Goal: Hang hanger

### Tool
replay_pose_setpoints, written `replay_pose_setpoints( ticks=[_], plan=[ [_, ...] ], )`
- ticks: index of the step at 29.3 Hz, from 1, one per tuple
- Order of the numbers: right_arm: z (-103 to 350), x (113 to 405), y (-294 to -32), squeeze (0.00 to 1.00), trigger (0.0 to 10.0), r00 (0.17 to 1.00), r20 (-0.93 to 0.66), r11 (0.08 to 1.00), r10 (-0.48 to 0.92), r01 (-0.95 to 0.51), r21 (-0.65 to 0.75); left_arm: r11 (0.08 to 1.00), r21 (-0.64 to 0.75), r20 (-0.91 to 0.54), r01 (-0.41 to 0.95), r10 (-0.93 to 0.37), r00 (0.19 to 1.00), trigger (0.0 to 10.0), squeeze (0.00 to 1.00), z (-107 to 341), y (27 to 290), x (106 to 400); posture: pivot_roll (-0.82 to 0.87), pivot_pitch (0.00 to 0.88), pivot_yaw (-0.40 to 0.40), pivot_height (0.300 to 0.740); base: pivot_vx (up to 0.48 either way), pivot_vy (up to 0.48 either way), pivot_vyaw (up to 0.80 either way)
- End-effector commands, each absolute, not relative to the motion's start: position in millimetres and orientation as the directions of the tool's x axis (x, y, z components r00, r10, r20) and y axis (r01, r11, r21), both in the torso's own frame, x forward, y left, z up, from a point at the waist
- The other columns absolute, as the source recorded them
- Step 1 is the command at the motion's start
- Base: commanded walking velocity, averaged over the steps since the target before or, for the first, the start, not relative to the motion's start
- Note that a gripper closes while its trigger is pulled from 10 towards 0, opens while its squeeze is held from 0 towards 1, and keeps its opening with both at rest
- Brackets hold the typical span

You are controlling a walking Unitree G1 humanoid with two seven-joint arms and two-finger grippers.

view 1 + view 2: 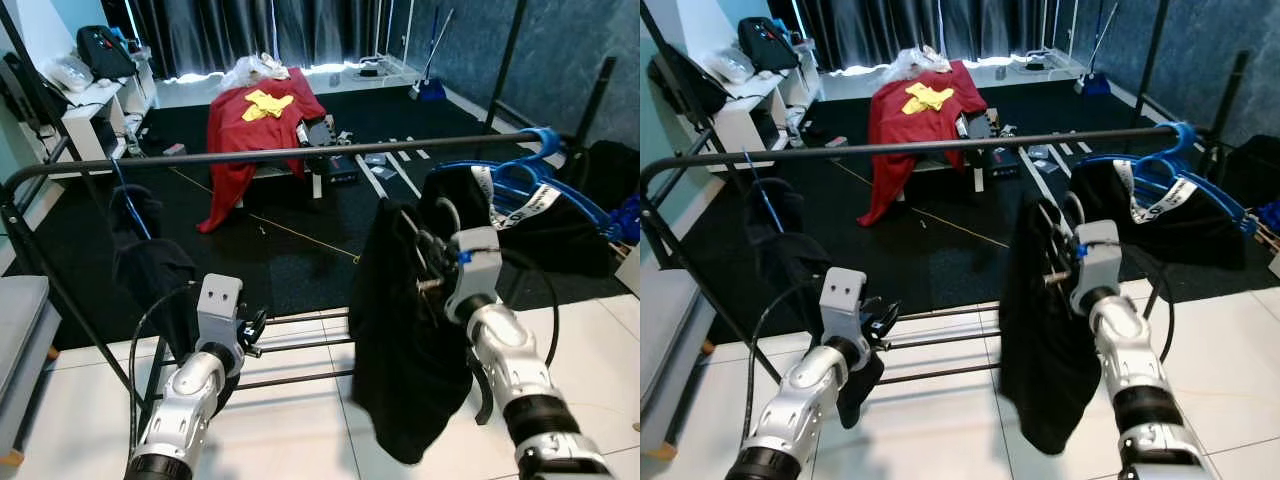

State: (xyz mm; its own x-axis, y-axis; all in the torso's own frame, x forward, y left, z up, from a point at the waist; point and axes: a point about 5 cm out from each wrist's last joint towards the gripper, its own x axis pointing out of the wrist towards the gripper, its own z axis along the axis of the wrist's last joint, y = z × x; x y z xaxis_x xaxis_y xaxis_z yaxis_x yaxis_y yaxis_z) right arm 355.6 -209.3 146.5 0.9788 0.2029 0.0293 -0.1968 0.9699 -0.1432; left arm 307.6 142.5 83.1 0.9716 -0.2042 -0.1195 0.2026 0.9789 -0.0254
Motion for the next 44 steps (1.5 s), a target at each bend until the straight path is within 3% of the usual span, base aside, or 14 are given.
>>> replay_pose_setpoints(
  ticks=[1, 18, 37, 44],
  plan=[
    [166, 360, -201, 0.00, 10.0, 0.963, 0.111, 0.959, 0.245, -0.225, -0.171, 0.980, -0.031, -0.130, 0.194, -0.197, 0.972, 10.0, 0.00, 81, 145, 306, -0.01, 0.021, 0.020, 0.740, 0.420, 0.000, 0.00],
    [202, 365, -187, 0.00, 10.0, 0.921, 0.178, 0.928, 0.346, -0.309, -0.206, 0.979, -0.030, -0.129, 0.200, -0.202, 0.971, 10.0, 0.00, 81, 144, 306, -0.01, 0.027, 0.019, 0.740, 0.414, 0.000, 0.00],
    [190, 369, -180, 0.00, 10.0, 0.905, -0.061, 0.898, 0.420, -0.424, -0.119, 0.975, -0.004, -0.132, 0.221, -0.219, 0.967, 10.0, 0.00, 79, 142, 304, -0.01, 0.023, 0.020, 0.740, 0.000, 0.000, 0.00],
    [188, 371, -185, 0.00, 10.0, 0.916, -0.105, 0.918, 0.387, -0.393, -0.043, 0.955, -0.017, -0.077, 0.295, -0.296, 0.952, 10.0, 0.00, 85, 134, 302, -0.01, 0.012, 0.022, 0.740, 0.000, 0.000, 0.00]
  ],
)
